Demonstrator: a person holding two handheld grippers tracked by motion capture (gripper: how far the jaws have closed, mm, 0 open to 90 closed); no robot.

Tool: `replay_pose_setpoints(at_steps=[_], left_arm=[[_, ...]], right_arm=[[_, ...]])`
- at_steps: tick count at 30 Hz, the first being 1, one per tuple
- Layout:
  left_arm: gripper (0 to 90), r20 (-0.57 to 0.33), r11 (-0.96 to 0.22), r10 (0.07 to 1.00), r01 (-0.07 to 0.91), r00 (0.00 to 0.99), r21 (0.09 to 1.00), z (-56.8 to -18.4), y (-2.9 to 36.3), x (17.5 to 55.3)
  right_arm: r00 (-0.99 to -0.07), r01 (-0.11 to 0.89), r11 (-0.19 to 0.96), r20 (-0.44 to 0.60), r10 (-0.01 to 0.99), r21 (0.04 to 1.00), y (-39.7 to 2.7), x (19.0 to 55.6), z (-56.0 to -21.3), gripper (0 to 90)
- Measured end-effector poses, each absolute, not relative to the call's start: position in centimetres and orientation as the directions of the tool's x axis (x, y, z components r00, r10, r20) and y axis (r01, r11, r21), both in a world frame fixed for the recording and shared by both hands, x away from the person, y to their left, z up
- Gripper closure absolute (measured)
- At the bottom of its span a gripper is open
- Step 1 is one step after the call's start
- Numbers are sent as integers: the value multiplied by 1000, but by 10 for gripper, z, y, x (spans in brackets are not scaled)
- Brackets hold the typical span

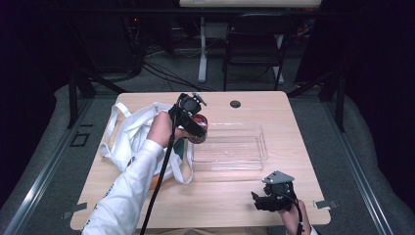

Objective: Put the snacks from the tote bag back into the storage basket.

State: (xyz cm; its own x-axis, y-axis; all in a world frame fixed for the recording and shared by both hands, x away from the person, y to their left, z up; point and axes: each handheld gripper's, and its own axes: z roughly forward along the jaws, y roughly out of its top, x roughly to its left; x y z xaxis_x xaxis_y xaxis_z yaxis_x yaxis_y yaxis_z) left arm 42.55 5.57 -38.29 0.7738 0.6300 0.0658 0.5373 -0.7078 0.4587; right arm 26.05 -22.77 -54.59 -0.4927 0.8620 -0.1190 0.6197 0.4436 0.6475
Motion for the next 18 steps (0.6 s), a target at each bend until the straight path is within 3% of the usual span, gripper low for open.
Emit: replay_pose_setpoints(at_steps=[18], left_arm=[[261,34,-710,614,533,789,459,-398,45,426]], right_arm=[[-491,620,441,-118,863,649,-228,260,-546,142]])
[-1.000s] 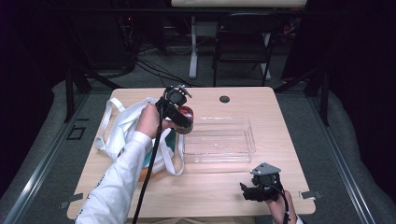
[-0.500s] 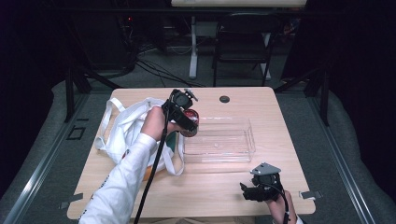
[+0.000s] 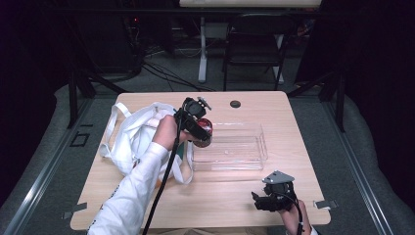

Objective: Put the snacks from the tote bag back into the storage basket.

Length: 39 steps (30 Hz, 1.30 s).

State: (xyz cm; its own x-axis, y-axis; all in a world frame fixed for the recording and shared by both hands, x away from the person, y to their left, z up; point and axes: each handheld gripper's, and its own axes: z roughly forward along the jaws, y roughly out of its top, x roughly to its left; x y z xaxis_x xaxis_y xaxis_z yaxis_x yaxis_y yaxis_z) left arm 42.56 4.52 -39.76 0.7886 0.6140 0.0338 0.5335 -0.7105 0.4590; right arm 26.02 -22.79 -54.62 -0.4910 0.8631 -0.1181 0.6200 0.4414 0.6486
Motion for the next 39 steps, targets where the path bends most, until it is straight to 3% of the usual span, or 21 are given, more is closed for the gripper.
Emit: replay_pose_setpoints(at_steps=[39], left_arm=[[261,-5,-713,601,539,799,448,-425,45,423]], right_arm=[[-493,622,452,-128,861,639,-228,260,-545,143]])
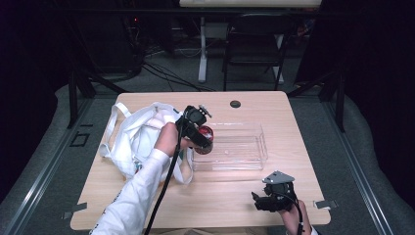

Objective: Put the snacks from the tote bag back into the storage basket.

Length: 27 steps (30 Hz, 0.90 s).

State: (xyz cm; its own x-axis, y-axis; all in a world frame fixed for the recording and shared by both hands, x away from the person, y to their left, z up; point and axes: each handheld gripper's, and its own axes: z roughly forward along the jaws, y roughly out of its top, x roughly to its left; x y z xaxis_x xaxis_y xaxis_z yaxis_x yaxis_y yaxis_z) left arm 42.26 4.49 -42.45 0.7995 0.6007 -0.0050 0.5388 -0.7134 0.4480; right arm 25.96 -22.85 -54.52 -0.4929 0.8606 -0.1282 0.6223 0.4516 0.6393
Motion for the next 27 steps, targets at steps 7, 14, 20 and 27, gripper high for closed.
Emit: replay_pose_setpoints(at_steps=[7,14,20,27], left_arm=[[261,-15,-710,603,545,797,446,-435,44,423],[261,-13,-710,609,552,793,437,-444,40,426],[261,-8,-711,626,575,780,404,-465,34,431],[261,-16,-712,630,585,777,388,-479,30,433]], right_arm=[[-494,622,452,-128,860,640,-228,260,-545,143],[-495,619,448,-123,860,645,-228,259,-545,143],[-498,618,451,-123,858,644,-228,259,-545,143],[-497,619,451,-124,859,643,-228,260,-545,143]])
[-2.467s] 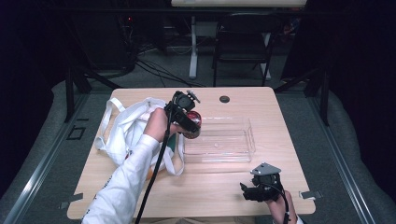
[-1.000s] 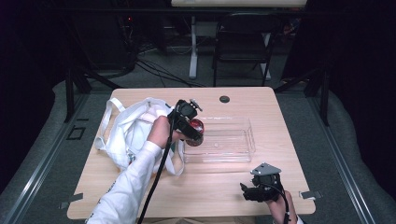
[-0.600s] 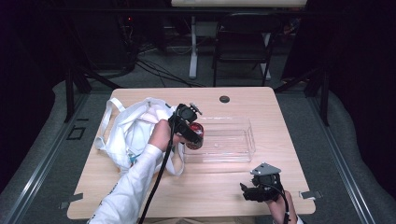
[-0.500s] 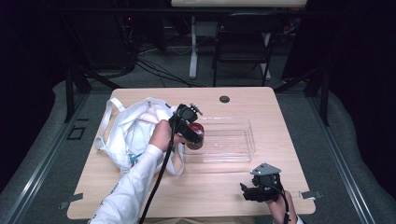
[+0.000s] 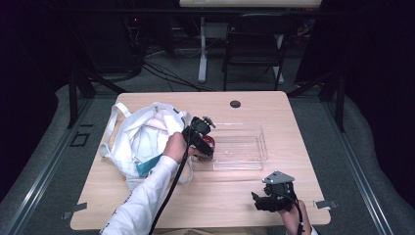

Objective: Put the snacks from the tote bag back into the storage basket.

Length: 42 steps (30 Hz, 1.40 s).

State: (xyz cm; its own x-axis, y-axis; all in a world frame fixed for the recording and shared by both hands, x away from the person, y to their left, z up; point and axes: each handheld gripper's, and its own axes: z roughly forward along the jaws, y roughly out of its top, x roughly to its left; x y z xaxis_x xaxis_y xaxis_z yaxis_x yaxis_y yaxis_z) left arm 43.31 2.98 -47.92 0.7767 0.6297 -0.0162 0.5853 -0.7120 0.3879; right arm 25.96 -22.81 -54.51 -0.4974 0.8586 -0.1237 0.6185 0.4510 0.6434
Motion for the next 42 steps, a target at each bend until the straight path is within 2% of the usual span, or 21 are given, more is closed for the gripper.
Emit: replay_pose_setpoints(at_steps=[16,24,42], left_arm=[[260,-4,-724,627,585,779,366,-490,29,435],[260,-34,-703,647,613,762,360,-496,28,435],[260,-12,-724,638,605,770,331,-498,27,433]], right_arm=[[-499,618,452,-123,858,643,-228,260,-545,143],[-499,619,452,-123,858,642,-228,260,-545,143],[-502,618,455,-123,856,641,-228,260,-545,143]])
